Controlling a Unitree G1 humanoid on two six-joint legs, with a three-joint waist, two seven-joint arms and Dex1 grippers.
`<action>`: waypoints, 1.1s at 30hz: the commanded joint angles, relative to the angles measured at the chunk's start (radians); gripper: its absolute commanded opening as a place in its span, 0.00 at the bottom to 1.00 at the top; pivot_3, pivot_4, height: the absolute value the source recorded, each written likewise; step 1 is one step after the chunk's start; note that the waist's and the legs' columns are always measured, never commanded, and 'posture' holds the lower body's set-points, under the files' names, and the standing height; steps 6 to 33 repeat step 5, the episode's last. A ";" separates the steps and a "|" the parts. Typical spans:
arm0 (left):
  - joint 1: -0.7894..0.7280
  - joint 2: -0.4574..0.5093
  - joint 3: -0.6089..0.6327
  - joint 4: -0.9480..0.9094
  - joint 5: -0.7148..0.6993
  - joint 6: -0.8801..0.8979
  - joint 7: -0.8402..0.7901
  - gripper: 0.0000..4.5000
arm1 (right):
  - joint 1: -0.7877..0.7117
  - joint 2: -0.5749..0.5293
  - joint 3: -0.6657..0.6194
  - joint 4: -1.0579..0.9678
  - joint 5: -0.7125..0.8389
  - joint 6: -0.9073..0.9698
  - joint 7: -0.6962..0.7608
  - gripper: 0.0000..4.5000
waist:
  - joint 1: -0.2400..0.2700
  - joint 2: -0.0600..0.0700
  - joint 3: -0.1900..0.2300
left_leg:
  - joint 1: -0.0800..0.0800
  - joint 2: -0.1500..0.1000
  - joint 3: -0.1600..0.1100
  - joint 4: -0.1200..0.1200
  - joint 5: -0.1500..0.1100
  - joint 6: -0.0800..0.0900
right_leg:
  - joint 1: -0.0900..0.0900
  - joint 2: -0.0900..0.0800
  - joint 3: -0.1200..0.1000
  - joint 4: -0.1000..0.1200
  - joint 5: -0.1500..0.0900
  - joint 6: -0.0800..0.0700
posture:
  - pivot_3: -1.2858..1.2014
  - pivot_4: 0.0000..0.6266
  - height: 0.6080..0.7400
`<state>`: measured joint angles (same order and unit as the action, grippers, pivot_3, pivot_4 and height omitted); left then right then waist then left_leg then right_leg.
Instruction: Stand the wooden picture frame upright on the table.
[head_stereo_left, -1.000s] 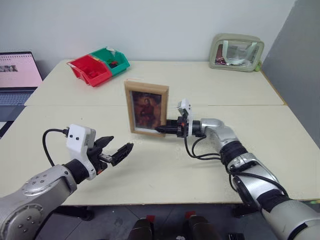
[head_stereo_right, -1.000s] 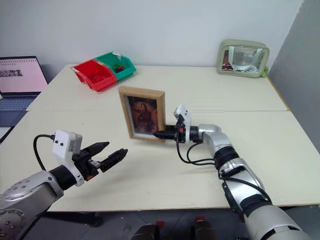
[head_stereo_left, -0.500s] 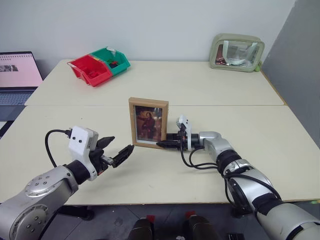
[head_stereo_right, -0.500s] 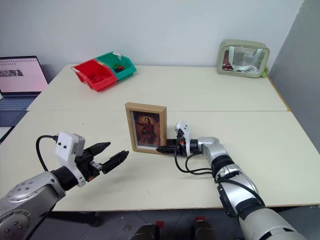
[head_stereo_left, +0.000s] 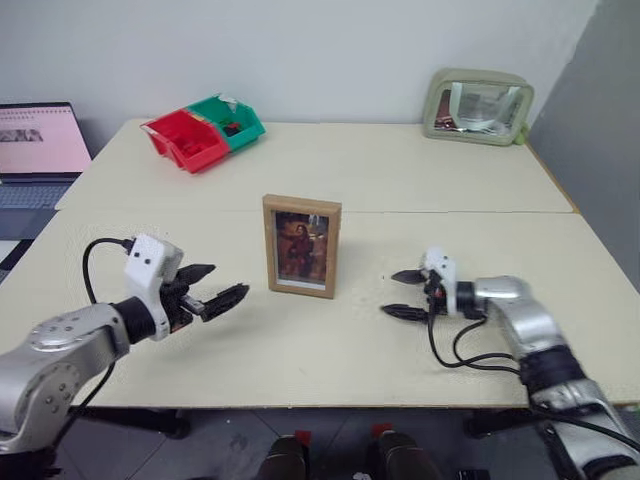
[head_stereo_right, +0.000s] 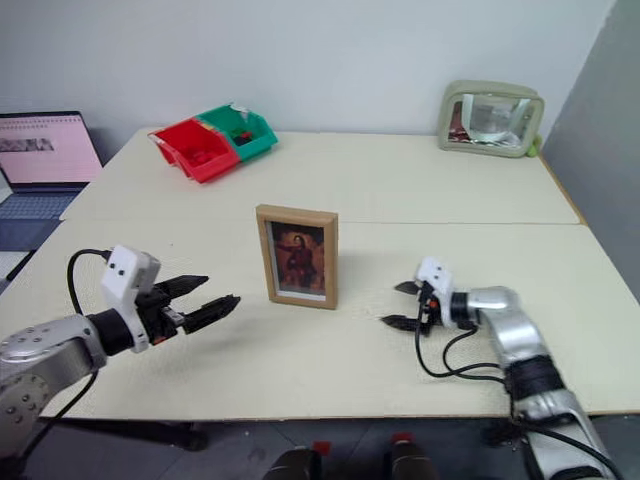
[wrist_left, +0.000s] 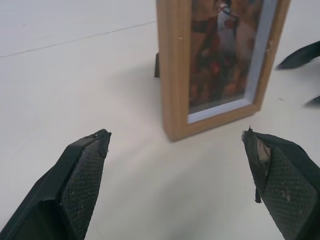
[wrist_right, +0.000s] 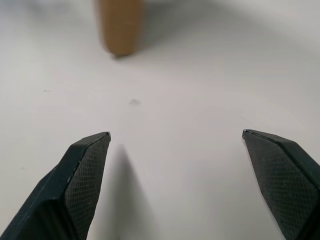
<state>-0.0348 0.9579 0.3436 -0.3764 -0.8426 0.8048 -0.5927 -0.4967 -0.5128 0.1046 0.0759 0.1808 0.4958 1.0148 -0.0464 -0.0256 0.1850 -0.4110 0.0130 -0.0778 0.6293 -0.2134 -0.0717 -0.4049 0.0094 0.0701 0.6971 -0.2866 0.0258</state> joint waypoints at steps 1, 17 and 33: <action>-0.076 0.050 0.064 0.050 -0.030 0.027 -0.078 1.00 | -0.032 0.007 -0.049 -0.307 0.074 0.307 -0.136 0.99 | -0.013 0.000 0.000 | 0.001 0.001 0.000 0.000 0.000 0.000 | 0.000 0.002 0.000 0.000 0.000 -0.001 | 0.52 0.24 1.00; -0.178 0.098 0.060 0.143 -0.022 0.051 -0.137 1.00 | -0.076 0.035 -0.059 -0.464 0.139 0.525 -0.222 0.99 | -0.014 0.000 0.000 | 0.002 0.004 -0.002 -0.002 0.000 0.000 | 0.000 0.007 -0.002 0.002 -0.003 -0.002 | 0.52 0.24 1.00; -0.178 0.098 0.060 0.143 -0.022 0.051 -0.137 1.00 | -0.076 0.035 -0.059 -0.464 0.139 0.525 -0.222 0.99 | -0.014 0.000 0.000 | 0.002 0.004 -0.002 -0.002 0.000 0.000 | 0.000 0.007 -0.002 0.002 -0.003 -0.002 | 0.52 0.24 1.00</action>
